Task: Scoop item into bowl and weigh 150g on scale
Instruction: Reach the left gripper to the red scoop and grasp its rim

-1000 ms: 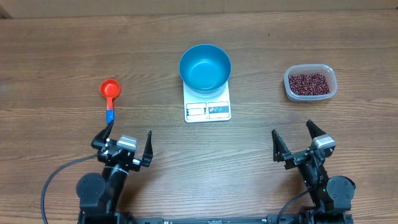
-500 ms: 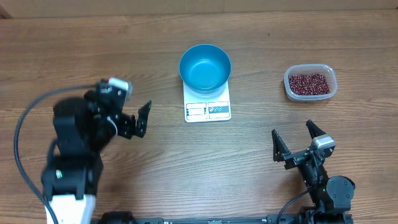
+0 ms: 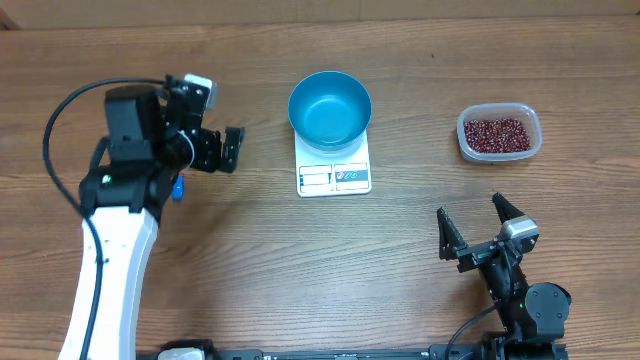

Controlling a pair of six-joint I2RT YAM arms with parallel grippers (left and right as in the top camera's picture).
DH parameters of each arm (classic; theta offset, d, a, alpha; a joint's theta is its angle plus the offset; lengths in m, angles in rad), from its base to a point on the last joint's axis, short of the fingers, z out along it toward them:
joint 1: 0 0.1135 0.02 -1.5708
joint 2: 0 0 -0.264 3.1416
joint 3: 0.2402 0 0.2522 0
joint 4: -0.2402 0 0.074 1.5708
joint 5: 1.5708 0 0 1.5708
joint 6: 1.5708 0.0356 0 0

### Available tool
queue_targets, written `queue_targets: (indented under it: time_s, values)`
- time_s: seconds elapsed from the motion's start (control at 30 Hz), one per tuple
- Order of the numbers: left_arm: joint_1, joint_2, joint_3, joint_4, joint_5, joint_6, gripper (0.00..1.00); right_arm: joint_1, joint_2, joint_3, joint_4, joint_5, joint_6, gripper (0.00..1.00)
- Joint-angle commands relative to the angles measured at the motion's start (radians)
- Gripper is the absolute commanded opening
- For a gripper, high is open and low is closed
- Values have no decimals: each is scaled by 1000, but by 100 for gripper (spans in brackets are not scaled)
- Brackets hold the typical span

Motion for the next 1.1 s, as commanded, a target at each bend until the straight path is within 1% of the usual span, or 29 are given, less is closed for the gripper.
queue_targets:
  time_s: [0.0,0.1,0.13,0.2,0.4,0.5,0.53,0.57,0.63,0.77,1.07]
  values:
    - [27,104,21,27,-148,-129,100,5,-10,-11,7,11,-2,100]
    - [64,179,21,39,-199,-175,95,5,-10,-11,7,11,-2,100]
    - [80,202,21,48,-209,-190,95,5,-10,-11,7,11,-2,100]
    - [114,246,21,68,-208,-196,95,5,-10,-11,7,11,-2,100]
    - [208,363,21,144,-208,-193,91,5,-10,-11,7,11,-2,100]
    - [229,405,21,182,-201,-171,91,5,-10,-11,7,11,-2,100]
    - [232,429,21,201,-174,-111,89,5,-10,-11,7,11,-2,100]
    - [233,442,21,211,-166,-76,87,5,-10,-11,7,11,-2,100]
    - [235,462,21,234,-165,-39,82,5,-10,-11,7,11,-2,100]
    - [241,499,21,289,-155,-26,75,5,-10,-11,7,11,-2,100]
    - [277,609,21,381,-108,-27,70,5,-10,-11,7,11,-2,100]
